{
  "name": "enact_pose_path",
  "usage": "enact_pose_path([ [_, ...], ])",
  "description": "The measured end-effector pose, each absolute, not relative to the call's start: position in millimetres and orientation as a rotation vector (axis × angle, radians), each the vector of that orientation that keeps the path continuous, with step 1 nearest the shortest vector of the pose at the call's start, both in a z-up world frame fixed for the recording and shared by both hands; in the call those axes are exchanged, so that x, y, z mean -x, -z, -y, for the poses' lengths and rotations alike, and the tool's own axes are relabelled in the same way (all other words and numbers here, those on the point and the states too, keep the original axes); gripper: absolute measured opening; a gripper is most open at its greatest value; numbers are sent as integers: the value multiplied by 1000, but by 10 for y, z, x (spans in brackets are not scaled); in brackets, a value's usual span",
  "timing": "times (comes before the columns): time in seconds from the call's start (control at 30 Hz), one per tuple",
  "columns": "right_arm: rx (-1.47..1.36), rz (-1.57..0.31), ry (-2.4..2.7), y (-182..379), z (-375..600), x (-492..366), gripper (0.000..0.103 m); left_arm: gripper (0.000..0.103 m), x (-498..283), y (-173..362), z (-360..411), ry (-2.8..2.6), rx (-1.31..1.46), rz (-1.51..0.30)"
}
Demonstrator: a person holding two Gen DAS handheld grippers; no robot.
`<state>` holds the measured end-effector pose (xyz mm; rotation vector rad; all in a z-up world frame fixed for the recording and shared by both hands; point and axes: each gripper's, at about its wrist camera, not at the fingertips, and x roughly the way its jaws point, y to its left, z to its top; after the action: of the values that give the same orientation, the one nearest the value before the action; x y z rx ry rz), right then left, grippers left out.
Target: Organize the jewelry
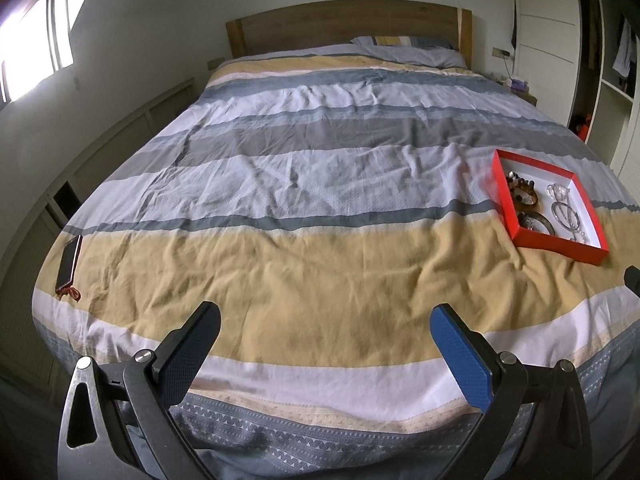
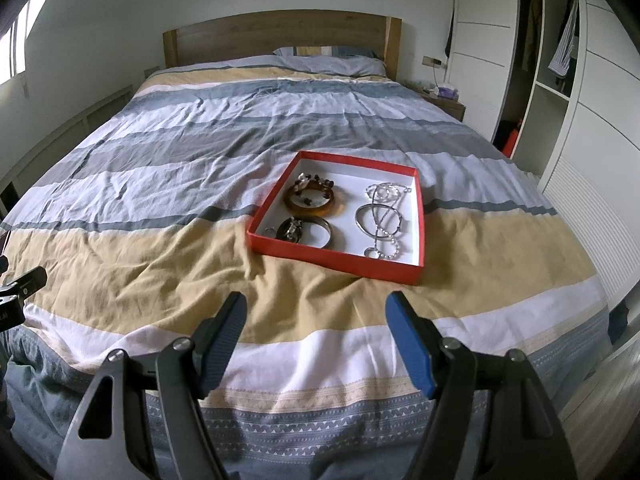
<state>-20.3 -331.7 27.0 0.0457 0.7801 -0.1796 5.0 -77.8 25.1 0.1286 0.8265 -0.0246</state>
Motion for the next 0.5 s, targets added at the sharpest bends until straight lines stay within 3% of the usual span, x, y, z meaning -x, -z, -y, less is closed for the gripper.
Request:
enact_pose_path([
  [0.5, -44, -780, 180, -271, 3311, 207, 70, 102, -26, -223, 745, 26, -128, -826],
])
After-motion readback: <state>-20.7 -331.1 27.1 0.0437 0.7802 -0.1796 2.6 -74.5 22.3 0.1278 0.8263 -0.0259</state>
